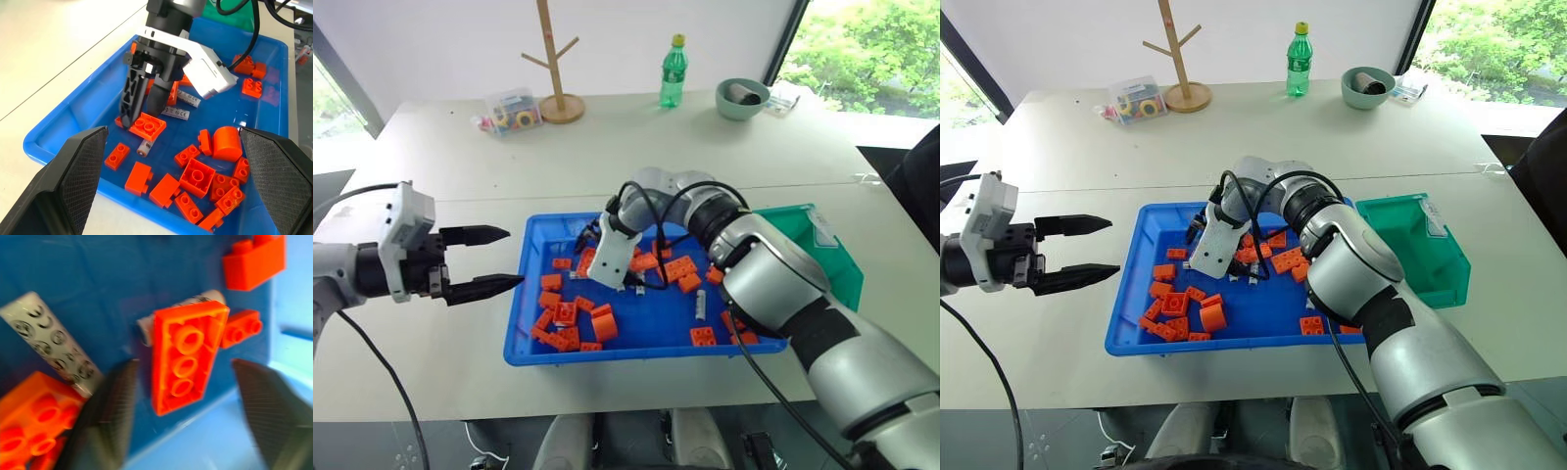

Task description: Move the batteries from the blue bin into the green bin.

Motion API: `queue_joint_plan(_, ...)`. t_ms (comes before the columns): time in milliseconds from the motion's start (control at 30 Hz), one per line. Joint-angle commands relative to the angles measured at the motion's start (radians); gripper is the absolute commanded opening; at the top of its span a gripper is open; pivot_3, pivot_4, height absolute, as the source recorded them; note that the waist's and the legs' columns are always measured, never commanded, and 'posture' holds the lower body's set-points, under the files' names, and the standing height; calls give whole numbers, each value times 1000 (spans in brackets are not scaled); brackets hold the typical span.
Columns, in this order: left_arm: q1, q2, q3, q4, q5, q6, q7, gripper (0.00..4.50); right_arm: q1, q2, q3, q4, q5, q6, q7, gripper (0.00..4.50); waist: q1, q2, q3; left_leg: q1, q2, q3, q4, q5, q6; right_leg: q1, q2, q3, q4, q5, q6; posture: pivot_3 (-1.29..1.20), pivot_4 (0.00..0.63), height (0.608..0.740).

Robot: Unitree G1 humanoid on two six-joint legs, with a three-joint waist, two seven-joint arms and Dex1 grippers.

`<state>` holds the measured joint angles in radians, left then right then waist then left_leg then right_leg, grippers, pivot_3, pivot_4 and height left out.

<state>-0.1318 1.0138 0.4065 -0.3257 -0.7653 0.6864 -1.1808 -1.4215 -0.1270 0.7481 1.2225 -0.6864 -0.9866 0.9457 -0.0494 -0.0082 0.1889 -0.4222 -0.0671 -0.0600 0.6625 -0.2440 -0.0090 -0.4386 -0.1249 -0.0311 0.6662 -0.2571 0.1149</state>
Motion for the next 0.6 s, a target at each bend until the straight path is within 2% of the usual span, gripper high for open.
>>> queue_joint_plan(33,-17,-1,14,-21,-14,-18,7,4500,5,20,9,4,-8,-12,-10,1094,-1,0,0,0,1,0,0,0,0,0,0,0,0,0,0,0,150,703)
queue_joint_plan(67,-20,-1,12,-20,-14,-19,8,4500,5,20,8,5,-6,-13,-8,826,-2,0,0,0,1,0,0,0,0,1,1,0,0,0,-1,0,150,703)
queue_joint_plan(400,-56,-4,-26,11,3,-41,4,4500,-31,-28,-28,-12,22,-21,-14,823,1,0,0,0,6,1,0,0,-2,2,6,0,0,1,-4,0,150,703)
queue_joint_plan(600,-108,3,-69,55,15,-55,-20,4500,-62,-127,-136,-49,165,-6,119,823,4,0,0,0,6,1,0,0,-2,2,6,0,0,1,-5,0,150,703)
